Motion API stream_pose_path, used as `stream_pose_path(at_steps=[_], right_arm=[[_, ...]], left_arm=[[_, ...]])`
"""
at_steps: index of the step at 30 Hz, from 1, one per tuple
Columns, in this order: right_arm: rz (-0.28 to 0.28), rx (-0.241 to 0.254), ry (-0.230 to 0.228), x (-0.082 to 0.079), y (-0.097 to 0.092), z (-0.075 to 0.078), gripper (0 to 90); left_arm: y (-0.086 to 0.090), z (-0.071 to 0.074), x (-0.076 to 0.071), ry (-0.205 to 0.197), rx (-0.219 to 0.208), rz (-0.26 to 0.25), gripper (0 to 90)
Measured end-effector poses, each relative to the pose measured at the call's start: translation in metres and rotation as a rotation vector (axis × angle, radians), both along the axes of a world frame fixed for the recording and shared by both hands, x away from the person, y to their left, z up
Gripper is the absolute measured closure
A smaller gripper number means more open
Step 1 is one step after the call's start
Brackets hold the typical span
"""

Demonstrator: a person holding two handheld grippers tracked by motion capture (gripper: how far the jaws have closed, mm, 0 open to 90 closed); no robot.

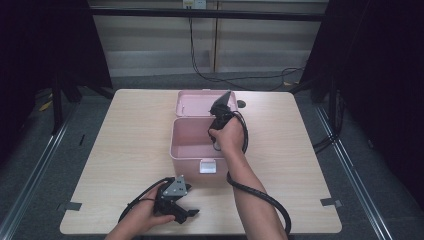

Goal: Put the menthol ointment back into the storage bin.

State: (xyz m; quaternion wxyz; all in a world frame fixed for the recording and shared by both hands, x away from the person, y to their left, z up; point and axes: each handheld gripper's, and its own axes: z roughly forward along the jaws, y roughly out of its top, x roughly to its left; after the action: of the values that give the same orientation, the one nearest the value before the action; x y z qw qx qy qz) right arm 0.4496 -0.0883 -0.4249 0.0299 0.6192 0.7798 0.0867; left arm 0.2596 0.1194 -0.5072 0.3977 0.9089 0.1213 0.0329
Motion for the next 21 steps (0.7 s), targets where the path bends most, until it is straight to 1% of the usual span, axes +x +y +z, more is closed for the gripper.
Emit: stream_pose_path(at_steps=[9, 12, 18, 19, 21], right_arm=[[0.027, -0.02, 0.028, -0.003, 0.004, 0.007, 42.7], [0.041, -0.027, 0.036, -0.004, 0.006, 0.011, 38.6], [0.085, -0.056, 0.044, -0.007, 0.01, 0.02, 35.8], [0.085, -0.054, 0.05, -0.007, 0.01, 0.021, 34.8], [0.103, -0.053, 0.045, -0.009, 0.01, 0.023, 33.4]], left_arm=[[0.0, 0.0, 0.0, 0.001, -0.001, -0.002, 15.4], [0.0, 0.0, 0.0, 0.002, -0.002, -0.001, 15.4], [0.0, 0.0, 0.0, 0.002, -0.002, -0.001, 15.4], [0.0, 0.0, 0.0, 0.001, -0.002, -0.001, 15.3], [0.0, 0.0, 0.0, 0.002, -0.002, -0.002, 15.3]])
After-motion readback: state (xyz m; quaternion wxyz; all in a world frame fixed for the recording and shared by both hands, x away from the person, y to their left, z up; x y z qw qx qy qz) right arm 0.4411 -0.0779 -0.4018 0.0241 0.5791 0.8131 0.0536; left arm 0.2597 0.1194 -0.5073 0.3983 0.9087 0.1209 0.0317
